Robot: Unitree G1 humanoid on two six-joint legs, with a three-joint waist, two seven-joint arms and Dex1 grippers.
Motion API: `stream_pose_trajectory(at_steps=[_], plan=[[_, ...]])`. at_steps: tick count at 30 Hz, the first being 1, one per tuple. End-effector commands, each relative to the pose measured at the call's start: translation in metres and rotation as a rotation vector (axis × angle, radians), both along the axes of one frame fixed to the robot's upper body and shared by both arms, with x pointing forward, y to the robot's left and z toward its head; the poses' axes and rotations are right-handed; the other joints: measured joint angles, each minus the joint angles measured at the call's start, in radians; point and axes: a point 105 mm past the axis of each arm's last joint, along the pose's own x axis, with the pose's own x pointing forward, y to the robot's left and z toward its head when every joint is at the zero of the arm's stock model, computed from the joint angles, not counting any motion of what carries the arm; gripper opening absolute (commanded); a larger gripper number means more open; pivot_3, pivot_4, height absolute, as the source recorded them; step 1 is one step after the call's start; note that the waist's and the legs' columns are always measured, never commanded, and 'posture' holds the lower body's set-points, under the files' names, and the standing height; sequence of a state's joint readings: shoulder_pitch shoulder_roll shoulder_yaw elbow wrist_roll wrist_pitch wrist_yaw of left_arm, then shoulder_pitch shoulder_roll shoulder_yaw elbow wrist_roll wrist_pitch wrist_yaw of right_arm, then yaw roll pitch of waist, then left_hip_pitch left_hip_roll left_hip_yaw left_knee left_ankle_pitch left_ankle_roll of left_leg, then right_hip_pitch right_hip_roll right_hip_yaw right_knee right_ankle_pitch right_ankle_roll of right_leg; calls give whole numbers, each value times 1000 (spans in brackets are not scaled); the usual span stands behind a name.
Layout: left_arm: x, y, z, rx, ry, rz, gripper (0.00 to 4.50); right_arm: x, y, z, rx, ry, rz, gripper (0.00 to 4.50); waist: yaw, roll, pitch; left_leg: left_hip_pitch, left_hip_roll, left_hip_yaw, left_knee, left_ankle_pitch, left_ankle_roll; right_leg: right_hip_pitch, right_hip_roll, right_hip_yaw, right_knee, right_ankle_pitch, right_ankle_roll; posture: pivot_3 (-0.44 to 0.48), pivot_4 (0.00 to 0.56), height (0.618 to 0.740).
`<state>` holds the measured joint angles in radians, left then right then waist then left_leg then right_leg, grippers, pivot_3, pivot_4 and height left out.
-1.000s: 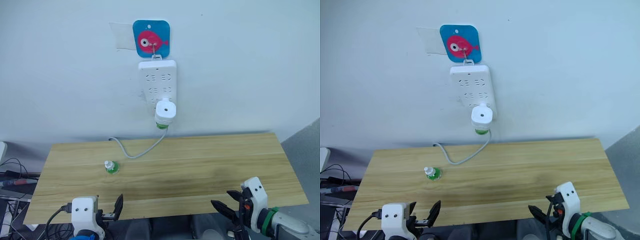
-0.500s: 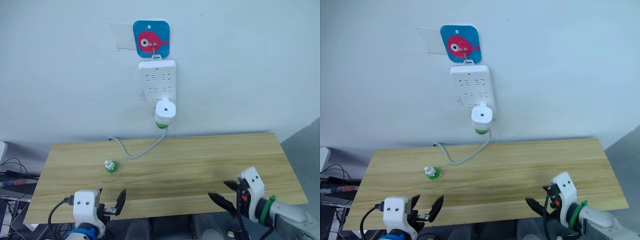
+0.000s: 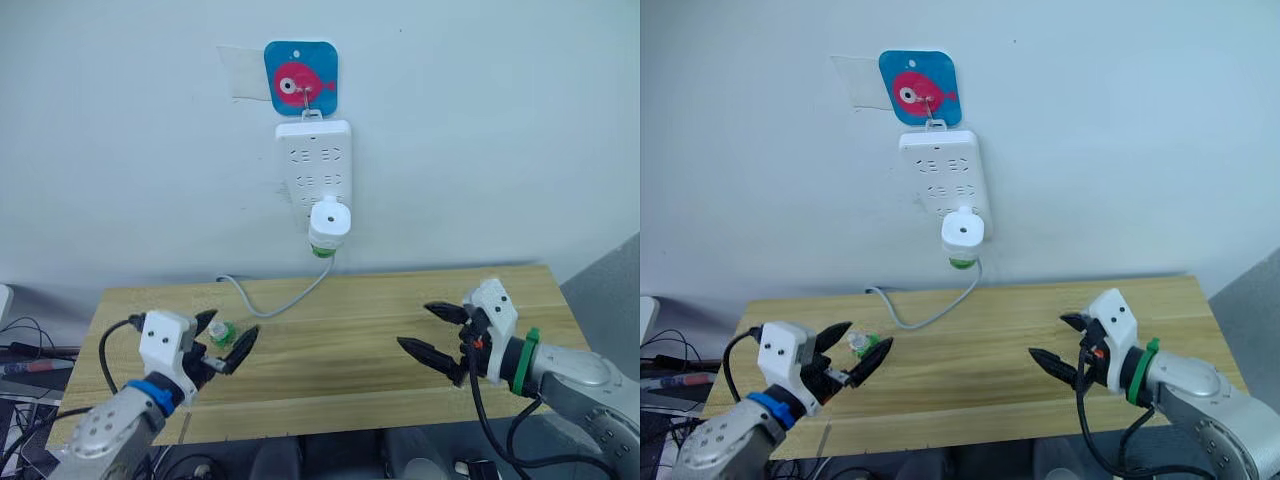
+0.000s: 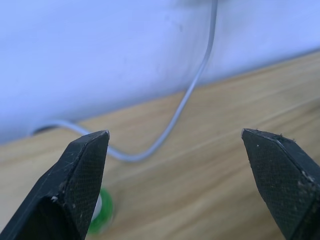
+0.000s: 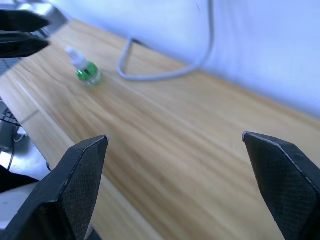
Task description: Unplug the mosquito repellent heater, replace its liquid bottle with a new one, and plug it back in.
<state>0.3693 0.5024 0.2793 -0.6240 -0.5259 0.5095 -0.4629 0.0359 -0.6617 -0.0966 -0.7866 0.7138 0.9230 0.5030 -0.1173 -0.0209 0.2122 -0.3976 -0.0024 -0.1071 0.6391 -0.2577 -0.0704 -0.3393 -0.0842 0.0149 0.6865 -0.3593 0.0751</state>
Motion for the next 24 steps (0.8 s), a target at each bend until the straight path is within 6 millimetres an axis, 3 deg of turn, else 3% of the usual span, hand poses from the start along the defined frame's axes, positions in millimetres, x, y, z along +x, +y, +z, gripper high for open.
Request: stream_pose_trajectory(at_steps=[1, 8, 12, 24], plan=[[0, -8, 11, 5, -10, -78, 4469, -3, 12, 23, 6, -108, 76, 4500, -1, 0, 0, 0, 0, 0, 1, 0, 0, 0, 0, 0, 1, 0, 0, -269, 190, 740], [32, -10, 38, 36, -101, -146, 4469, 3, 23, 43, 21, -203, 117, 4500, -3, 0, 0, 0, 0, -1, 4, 0, 0, 0, 0, 0, 4, 0, 0, -272, 185, 740], [64, -5, 63, 15, -201, -170, 4469, 5, 24, 49, 6, -231, 140, 4500, -12, 0, 0, -1, 0, -1, 4, 0, 0, 0, 0, -1, 4, 0, 0, -274, 183, 740], [92, -15, 84, -10, -288, -340, 4469, 2, 27, 48, -5, -242, 140, 4500, -56, 0, 0, -1, 0, -1, 5, 0, 0, -1, 0, 0, 5, 0, 0, -331, 212, 740]])
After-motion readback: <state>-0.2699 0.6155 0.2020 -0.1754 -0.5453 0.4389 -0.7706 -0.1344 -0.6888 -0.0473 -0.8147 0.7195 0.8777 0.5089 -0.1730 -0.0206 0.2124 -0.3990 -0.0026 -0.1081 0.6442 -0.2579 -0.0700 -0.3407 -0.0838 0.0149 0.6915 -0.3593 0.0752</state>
